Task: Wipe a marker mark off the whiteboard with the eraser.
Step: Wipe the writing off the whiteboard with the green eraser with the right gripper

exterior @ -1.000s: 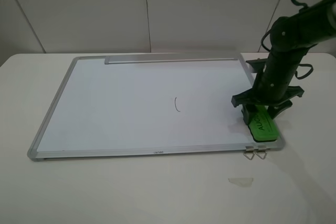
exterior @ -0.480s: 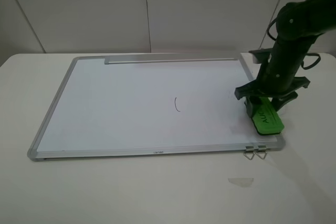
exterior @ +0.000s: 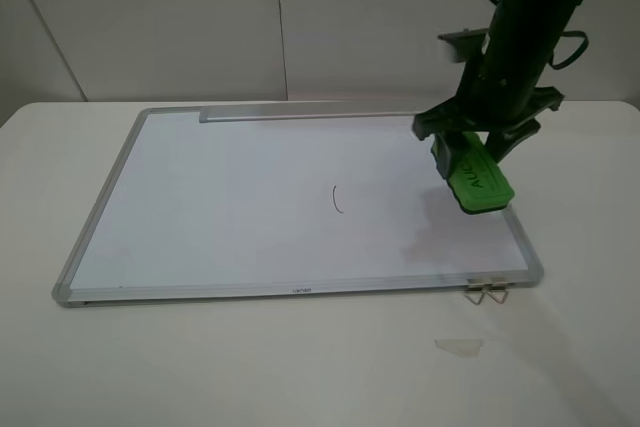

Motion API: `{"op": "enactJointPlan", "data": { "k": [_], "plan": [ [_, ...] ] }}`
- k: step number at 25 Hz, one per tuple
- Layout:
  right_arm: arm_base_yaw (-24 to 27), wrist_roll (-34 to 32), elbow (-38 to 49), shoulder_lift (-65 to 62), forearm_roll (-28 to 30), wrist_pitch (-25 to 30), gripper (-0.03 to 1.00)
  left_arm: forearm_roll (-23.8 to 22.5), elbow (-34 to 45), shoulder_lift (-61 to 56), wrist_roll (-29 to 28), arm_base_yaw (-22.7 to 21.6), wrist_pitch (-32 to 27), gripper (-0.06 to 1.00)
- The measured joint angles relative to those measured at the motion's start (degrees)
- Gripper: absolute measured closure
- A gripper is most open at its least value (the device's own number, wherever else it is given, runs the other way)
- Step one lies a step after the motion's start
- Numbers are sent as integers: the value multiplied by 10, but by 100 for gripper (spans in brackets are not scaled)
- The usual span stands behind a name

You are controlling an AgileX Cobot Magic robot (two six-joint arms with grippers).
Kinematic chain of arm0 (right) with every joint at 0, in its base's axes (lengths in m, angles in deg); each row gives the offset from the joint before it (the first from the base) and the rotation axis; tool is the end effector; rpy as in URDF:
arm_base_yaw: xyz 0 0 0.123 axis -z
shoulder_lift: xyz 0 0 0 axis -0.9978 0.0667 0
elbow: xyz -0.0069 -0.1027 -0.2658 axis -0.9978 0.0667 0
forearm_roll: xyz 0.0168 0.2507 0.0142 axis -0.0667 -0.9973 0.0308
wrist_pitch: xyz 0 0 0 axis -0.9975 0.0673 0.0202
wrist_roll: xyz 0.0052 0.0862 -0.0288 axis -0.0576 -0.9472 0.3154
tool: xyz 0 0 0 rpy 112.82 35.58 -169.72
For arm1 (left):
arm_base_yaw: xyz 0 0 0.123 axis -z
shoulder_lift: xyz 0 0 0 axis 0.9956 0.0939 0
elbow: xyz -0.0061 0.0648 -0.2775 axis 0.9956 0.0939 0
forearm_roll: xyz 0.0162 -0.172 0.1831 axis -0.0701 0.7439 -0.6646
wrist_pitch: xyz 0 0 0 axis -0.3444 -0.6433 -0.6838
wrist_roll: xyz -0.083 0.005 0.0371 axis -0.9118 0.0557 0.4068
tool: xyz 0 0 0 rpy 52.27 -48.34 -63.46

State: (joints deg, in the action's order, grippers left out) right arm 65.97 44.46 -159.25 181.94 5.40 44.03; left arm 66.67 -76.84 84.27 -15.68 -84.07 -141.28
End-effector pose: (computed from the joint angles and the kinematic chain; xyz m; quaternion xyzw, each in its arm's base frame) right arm 0.3370 0.1178 0.2108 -0.1357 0.9893 -0.0223 0.0491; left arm -0.0062 -0.0006 0.2785 -0.0131 0.8505 -0.0173 0.5255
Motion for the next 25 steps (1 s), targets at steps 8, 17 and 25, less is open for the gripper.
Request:
{"op": "enactJointPlan", "data": {
  "k": [8, 17, 25],
  "plan": [
    [-90, 1, -67, 40, 0, -6, 37, 0, 0, 0, 0, 0, 0, 26],
    [-144, 20, -221, 200, -1, 40, 37, 0, 0, 0, 0, 0, 0, 26],
    [-145, 32, -310, 307, 0, 42, 37, 0, 0, 0, 0, 0, 0, 26]
  ]
}}
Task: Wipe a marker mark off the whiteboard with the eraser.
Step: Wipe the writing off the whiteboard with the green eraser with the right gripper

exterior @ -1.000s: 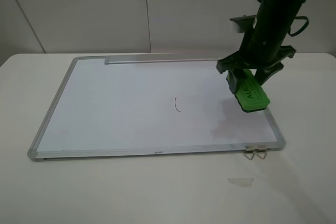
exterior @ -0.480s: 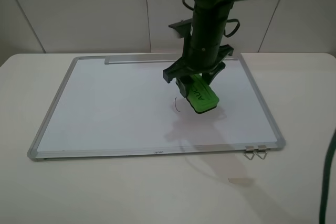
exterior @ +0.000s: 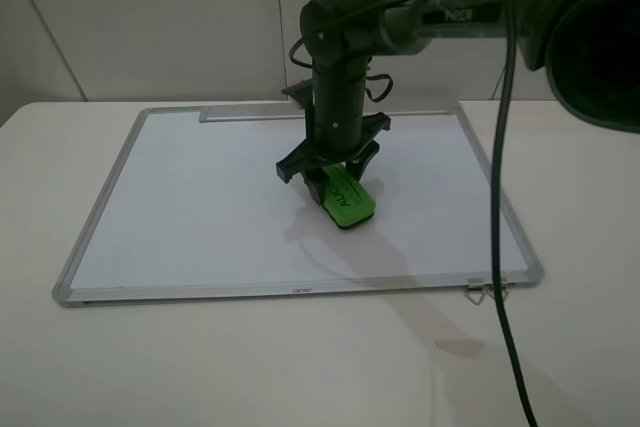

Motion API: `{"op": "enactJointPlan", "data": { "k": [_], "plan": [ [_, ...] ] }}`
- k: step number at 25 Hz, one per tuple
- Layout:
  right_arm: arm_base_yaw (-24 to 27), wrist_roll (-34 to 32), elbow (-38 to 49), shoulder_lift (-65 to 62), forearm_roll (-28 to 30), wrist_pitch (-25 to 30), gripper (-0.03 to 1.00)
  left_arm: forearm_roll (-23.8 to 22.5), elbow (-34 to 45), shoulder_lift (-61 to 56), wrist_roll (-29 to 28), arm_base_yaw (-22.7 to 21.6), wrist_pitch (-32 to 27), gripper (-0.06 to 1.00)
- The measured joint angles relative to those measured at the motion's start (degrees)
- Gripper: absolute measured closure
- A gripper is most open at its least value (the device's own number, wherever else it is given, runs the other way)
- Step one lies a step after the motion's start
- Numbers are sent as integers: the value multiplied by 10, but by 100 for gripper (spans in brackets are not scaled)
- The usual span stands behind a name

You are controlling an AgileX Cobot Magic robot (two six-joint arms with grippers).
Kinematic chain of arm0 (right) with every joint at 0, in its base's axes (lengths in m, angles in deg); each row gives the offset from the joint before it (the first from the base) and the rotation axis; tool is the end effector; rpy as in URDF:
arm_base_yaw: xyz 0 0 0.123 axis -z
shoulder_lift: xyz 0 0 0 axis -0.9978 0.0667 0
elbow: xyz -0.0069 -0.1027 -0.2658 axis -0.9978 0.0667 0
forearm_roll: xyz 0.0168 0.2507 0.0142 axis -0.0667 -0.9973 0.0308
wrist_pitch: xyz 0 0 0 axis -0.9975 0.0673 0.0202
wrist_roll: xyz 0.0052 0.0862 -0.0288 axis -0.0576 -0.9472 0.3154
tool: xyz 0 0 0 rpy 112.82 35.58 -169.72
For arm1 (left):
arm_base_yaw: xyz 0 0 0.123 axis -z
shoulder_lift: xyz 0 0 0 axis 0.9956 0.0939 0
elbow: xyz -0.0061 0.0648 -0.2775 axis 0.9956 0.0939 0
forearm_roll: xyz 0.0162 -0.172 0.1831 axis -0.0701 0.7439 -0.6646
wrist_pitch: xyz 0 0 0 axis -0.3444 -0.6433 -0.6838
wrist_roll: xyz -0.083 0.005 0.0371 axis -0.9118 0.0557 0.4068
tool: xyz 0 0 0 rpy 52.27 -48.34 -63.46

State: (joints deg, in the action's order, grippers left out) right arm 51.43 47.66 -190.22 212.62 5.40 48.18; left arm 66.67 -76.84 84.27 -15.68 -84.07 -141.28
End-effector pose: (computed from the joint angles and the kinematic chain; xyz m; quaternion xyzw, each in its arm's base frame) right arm 0.3891 0.2625 0.1180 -0.2856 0.9577 -0.0289 0.0194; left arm -0.0062 -0.0006 0.2785 -0.0131 0.8505 -0.0173 0.5255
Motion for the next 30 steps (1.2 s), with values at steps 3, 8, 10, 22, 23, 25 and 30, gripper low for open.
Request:
{"op": "enactJointPlan", "data": {
  "k": [3, 8, 10, 22, 23, 25, 30],
  "plan": [
    [0, 0, -4, 16, -1, -17, 37, 0, 0, 0, 0, 0, 0, 26],
    [0, 1, -7, 21, -4, -16, 37, 0, 0, 0, 0, 0, 0, 26],
    [0, 1, -7, 21, -4, -15, 37, 0, 0, 0, 0, 0, 0, 26],
    [71, 1, -11, 24, -5, -14, 37, 0, 0, 0, 0, 0, 0, 26],
    [85, 1, -11, 24, -3, -10, 37, 0, 0, 0, 0, 0, 0, 26],
    [112, 1, -13, 24, -1, 0, 37, 0, 0, 0, 0, 0, 0, 26],
    [154, 1, -13, 24, 2, 22, 37, 0, 0, 0, 0, 0, 0, 26]
  ]
}}
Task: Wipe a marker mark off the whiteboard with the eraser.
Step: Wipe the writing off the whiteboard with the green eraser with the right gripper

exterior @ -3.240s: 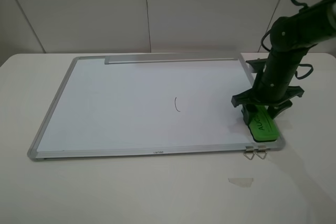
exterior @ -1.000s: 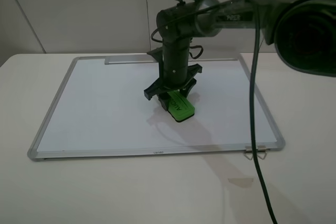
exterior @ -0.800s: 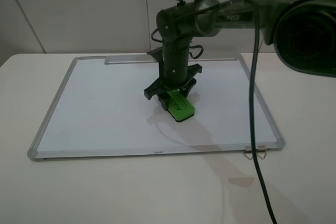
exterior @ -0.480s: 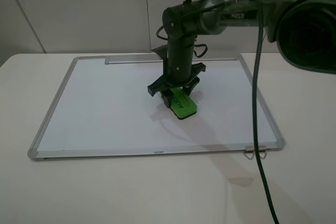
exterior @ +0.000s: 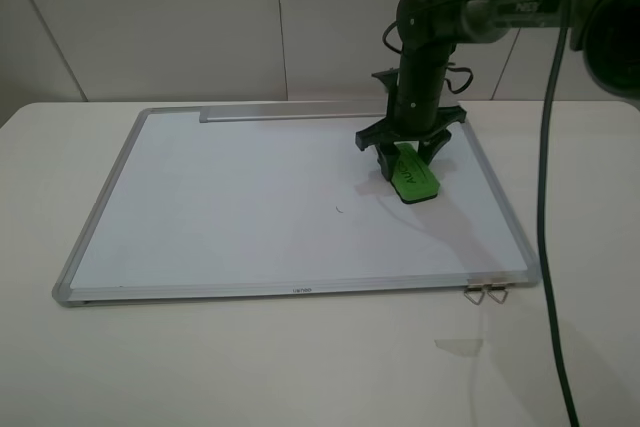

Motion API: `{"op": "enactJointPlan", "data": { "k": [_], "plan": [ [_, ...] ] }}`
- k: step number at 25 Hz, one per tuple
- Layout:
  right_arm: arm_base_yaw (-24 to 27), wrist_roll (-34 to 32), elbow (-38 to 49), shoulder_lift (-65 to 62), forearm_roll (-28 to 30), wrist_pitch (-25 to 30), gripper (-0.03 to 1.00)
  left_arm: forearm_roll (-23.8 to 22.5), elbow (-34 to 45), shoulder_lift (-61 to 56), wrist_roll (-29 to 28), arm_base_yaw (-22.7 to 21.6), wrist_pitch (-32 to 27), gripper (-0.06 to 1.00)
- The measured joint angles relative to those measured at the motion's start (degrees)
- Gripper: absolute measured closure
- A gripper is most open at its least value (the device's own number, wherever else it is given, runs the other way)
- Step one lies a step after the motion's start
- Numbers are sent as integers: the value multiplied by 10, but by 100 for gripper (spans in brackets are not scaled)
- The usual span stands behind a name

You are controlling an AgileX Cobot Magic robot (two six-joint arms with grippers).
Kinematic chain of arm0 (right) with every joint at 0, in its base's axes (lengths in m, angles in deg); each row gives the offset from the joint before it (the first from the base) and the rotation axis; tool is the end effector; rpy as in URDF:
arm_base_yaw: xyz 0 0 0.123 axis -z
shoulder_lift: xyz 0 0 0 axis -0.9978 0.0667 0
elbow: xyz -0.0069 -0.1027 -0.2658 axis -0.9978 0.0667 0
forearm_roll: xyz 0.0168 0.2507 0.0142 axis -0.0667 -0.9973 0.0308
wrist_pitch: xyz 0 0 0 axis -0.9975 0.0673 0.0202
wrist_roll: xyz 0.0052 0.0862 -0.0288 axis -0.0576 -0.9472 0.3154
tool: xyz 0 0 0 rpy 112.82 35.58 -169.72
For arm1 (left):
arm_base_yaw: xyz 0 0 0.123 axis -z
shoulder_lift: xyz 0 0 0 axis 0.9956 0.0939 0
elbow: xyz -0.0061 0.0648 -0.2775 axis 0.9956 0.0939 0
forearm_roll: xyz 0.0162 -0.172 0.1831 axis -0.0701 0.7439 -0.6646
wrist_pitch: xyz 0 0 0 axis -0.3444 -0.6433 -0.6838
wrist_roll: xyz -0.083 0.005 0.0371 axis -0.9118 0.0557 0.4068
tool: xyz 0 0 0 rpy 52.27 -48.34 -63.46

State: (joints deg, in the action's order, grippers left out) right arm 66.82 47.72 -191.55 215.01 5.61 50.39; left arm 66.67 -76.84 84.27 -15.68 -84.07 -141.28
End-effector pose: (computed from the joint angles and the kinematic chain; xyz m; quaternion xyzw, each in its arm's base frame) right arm 0.4450 0.1495 0.1039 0.1557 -0.9870 0.0386 0.0122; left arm -0.0062 -0.0006 0.2785 -0.0131 0.8505 -0.0173 0.5255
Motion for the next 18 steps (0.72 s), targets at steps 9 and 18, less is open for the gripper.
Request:
{"op": "enactJointPlan", "data": {
  "k": [9, 18],
  "plan": [
    [-65, -1, -1, 1, -10, 7, 37, 0, 0, 0, 0, 0, 0, 26],
    [-201, -13, -1, 3, -120, -36, 37, 0, 0, 0, 0, 0, 0, 26]
  ]
}}
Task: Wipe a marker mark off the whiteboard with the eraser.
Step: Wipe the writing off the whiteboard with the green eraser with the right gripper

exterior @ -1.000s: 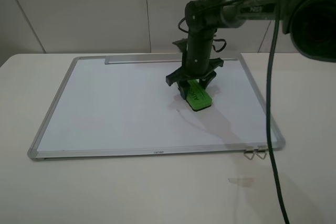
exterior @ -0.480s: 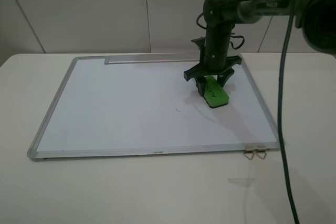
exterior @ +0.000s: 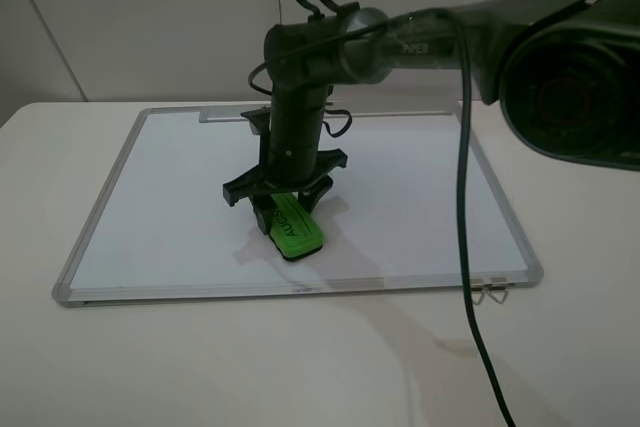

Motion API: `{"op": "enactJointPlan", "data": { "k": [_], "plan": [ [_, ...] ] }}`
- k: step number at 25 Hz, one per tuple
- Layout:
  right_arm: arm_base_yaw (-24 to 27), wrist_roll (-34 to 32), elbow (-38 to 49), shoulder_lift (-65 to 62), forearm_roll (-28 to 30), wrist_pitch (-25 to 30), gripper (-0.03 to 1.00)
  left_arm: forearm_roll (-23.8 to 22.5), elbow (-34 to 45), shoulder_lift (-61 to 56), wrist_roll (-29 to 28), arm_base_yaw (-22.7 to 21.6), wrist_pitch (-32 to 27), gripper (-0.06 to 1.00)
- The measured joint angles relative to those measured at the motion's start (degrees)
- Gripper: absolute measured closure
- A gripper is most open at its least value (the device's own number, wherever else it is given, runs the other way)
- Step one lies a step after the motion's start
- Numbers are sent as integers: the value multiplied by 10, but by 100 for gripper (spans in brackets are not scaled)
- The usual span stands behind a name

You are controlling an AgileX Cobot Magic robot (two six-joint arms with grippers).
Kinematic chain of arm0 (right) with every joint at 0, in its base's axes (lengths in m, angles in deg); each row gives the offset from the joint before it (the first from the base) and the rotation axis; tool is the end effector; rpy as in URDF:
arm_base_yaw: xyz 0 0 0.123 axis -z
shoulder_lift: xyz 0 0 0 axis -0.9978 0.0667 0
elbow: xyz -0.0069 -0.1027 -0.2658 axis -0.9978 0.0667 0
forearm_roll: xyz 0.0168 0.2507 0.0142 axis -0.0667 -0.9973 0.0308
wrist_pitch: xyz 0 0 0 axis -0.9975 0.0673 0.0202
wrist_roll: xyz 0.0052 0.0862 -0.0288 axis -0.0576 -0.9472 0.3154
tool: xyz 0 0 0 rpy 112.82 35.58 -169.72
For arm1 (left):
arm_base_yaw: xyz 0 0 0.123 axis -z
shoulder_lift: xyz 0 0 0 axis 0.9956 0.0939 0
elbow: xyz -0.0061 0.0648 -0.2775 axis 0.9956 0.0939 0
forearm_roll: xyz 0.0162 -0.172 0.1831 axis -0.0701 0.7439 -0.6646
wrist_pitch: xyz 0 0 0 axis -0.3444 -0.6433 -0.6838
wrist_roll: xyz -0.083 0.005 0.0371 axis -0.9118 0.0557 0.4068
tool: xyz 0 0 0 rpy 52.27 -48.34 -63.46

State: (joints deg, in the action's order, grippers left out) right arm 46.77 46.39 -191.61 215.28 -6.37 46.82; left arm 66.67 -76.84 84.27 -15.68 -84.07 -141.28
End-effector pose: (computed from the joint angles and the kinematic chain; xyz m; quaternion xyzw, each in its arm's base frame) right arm 0.3605 0.3100 0.1023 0.2712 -0.9607 -0.0583 0.0131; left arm -0.0062 -0.0006 0.2785 -0.0131 0.8505 -0.0173 0.5255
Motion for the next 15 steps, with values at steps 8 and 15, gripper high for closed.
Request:
{"op": "enactJointPlan", "data": {
  "k": [8, 15],
  "plan": [
    [-19, -1, 1, 1, 4, -7, 37, 0, 0, 0, 0, 0, 0, 26],
    [22, -24, 1, 1, 122, 13, 37, 0, 0, 0, 0, 0, 0, 26]
  ]
}}
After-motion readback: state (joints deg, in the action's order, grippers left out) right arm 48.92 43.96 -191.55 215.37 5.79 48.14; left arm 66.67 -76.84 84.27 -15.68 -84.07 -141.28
